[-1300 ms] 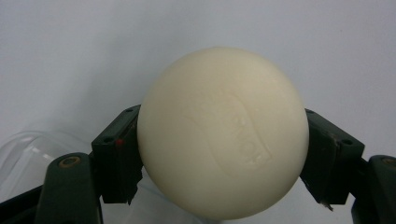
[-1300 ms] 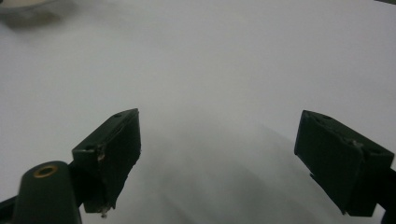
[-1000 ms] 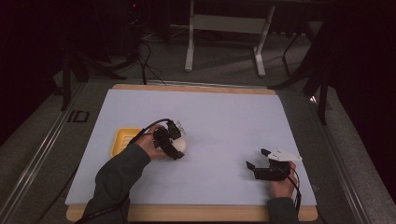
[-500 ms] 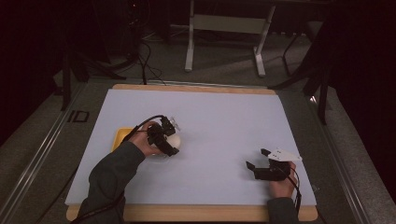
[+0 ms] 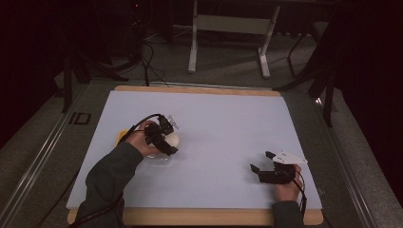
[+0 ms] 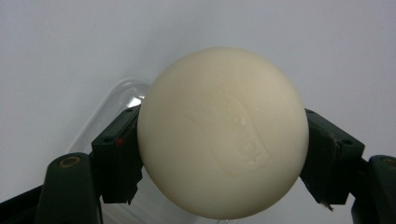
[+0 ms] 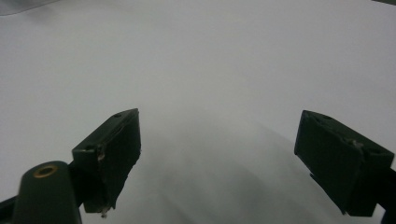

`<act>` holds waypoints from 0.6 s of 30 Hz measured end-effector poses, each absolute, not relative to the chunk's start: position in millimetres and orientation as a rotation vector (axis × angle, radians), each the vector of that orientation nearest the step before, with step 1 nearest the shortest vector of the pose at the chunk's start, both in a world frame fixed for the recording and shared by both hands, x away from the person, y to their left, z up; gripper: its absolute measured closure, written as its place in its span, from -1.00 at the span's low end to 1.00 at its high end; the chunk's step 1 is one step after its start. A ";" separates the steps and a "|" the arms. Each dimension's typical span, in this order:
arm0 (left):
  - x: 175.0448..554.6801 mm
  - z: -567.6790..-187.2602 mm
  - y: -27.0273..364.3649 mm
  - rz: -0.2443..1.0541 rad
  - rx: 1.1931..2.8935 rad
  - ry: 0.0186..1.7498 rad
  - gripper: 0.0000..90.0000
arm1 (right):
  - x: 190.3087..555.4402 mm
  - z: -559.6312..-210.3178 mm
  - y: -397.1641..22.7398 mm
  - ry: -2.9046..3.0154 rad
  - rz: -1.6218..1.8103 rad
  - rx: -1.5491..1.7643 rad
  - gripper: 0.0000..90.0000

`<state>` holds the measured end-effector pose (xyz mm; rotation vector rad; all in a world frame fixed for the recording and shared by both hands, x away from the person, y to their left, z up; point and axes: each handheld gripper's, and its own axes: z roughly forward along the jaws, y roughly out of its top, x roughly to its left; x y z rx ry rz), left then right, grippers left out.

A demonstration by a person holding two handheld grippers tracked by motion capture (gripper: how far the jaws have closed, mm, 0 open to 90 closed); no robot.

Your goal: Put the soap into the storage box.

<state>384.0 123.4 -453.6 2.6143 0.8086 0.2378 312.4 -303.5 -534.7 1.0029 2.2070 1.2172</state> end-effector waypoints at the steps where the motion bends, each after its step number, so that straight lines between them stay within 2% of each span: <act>1: 384.0 -453.6 123.4 0.238 2.614 0.809 -0.44 | 312.4 -534.7 -303.5 2.208 1.217 1.004 -0.68; 18: 384.3 -443.8 153.4 0.281 2.585 0.905 -0.44 | 312.4 -534.7 -303.5 2.206 1.217 1.004 -0.68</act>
